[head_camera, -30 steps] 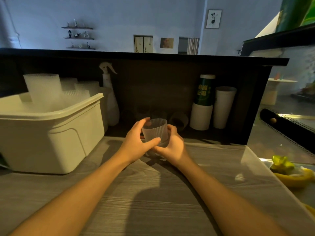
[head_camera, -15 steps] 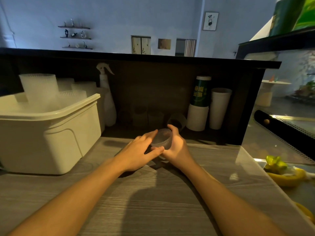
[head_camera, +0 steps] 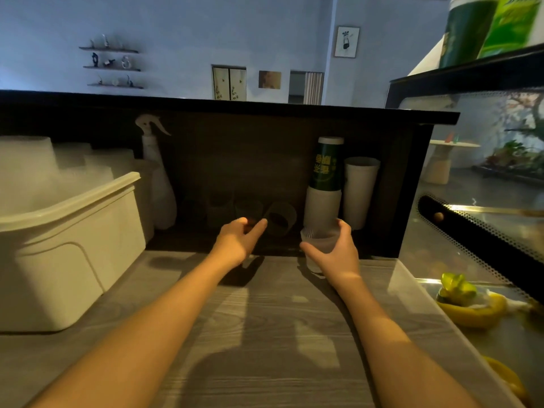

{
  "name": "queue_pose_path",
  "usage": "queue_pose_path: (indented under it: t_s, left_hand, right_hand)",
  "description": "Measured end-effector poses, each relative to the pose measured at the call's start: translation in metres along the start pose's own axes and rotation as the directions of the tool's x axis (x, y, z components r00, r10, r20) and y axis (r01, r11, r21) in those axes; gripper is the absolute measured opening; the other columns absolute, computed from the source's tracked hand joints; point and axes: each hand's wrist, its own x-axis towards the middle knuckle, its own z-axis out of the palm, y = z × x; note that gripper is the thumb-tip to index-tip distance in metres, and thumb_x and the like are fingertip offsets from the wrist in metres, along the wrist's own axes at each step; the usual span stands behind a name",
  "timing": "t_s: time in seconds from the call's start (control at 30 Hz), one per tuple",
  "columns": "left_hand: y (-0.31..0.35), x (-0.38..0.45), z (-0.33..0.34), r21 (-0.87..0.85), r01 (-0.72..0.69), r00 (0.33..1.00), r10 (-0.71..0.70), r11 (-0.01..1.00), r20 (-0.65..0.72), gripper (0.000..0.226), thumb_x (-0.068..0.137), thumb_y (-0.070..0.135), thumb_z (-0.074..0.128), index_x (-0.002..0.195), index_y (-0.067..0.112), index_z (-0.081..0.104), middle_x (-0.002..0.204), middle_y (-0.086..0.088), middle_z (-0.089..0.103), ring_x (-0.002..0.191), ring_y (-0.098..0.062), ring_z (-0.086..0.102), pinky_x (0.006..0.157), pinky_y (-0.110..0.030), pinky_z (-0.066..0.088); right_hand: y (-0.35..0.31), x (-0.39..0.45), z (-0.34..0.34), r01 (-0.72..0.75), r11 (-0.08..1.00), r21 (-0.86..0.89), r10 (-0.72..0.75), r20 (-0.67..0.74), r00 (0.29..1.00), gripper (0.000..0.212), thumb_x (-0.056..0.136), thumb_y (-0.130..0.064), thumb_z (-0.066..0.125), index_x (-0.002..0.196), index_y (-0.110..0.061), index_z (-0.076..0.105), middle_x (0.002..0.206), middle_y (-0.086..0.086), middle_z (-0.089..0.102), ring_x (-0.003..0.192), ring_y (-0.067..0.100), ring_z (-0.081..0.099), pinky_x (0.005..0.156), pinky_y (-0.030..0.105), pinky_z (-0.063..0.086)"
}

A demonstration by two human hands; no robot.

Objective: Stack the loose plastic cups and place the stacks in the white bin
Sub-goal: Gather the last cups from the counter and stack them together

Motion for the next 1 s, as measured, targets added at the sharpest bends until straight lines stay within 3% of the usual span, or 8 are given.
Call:
queue_pose_path:
  t_s: [0.07,0.17,0.27,0.43,0.6,0.77,0.9,1.0]
  left_hand:
    - [0.006,0.018,0.015,-0.073,0.039,0.998,-0.042,0.997,-0.039,0.033,0.093,0.044,0.058,0.092,0.010,0.059,0.096,-0.008,0.061,0.090,-0.024,0.061,0.081,-0.038,0.051]
    - [0.022,0.044,0.038,-0.106,0.076,0.996,-0.080,0.991,-0.036,0.027,0.094,0.040,0.056,0.102,0.016,0.063,0.111,-0.010,0.062,0.106,-0.027,0.058,0.101,-0.045,0.046]
    - [0.039,0.073,0.050,0.226,0.016,0.992,0.013,0.974,-0.125,0.059,0.094,0.058,0.047,0.137,0.019,0.050,0.139,-0.009,0.051,0.129,-0.031,0.046,0.108,-0.044,0.036]
    - [0.032,0.092,0.064,0.380,-0.079,0.991,0.113,0.922,-0.069,0.047,0.095,0.051,0.048,0.123,0.015,0.057,0.127,-0.011,0.057,0.117,-0.032,0.052,0.094,-0.042,0.041]
    - [0.028,0.089,0.061,0.629,-0.167,0.978,0.211,0.759,0.005,0.048,0.092,0.051,0.052,0.129,0.020,0.055,0.138,-0.008,0.050,0.133,-0.036,0.036,0.108,-0.048,0.034]
    - [0.034,0.075,0.045,0.526,-0.056,0.997,0.078,0.849,-0.019,0.057,0.089,0.050,0.060,0.136,0.019,0.049,0.137,-0.010,0.049,0.127,-0.033,0.046,0.105,-0.047,0.042]
    - [0.031,0.047,0.025,0.095,0.055,0.994,-0.046,0.994,-0.096,0.018,0.089,0.025,0.064,0.095,0.008,0.062,0.093,-0.008,0.061,0.097,-0.028,0.061,0.084,-0.038,0.054]
    - [0.034,0.027,0.012,-0.074,0.012,0.989,-0.023,0.997,-0.145,0.054,0.088,0.038,0.069,0.126,0.003,0.054,0.121,-0.011,0.058,0.112,-0.027,0.056,0.081,-0.031,0.045]
  right_hand:
    - [0.005,0.003,0.002,-0.017,1.000,0.020,0.017,-0.018,1.000,0.100,0.073,-0.036,0.083,0.150,-0.018,0.022,0.149,0.008,0.037,0.136,0.026,0.036,0.109,0.042,0.038]
    - [0.008,0.008,0.006,-0.010,1.000,0.026,0.010,-0.012,1.000,0.100,0.073,-0.037,0.083,0.150,-0.019,0.022,0.148,0.007,0.038,0.135,0.024,0.038,0.108,0.041,0.040]
    - [0.009,0.011,0.008,0.004,1.000,0.022,-0.004,-0.003,1.000,0.100,0.074,-0.039,0.082,0.150,-0.018,0.020,0.150,0.006,0.036,0.136,0.023,0.036,0.107,0.037,0.038]
    - [0.009,0.011,0.009,0.011,1.000,-0.003,-0.011,0.003,1.000,0.098,0.076,-0.038,0.080,0.151,-0.019,0.019,0.151,0.005,0.033,0.138,0.023,0.032,0.106,0.034,0.035]
    - [0.006,0.011,0.009,0.013,1.000,-0.019,-0.013,0.037,0.999,0.106,0.076,-0.039,0.080,0.153,-0.019,0.010,0.154,0.006,0.031,0.140,0.024,0.031,0.107,0.036,0.035]
    - [0.002,0.005,0.007,0.011,1.000,-0.021,-0.010,0.045,0.999,0.111,0.075,-0.042,0.080,0.154,-0.022,0.005,0.155,0.007,0.030,0.141,0.026,0.030,0.108,0.039,0.035]
    - [-0.003,0.004,0.010,0.040,0.995,-0.088,-0.035,0.060,0.998,0.111,0.073,-0.047,0.080,0.154,-0.021,0.007,0.155,0.007,0.030,0.141,0.025,0.030,0.110,0.039,0.035]
    - [-0.005,0.002,0.012,0.063,0.987,-0.146,-0.051,0.081,0.995,0.107,0.073,-0.049,0.079,0.152,-0.016,0.014,0.153,0.007,0.033,0.140,0.024,0.032,0.109,0.037,0.035]
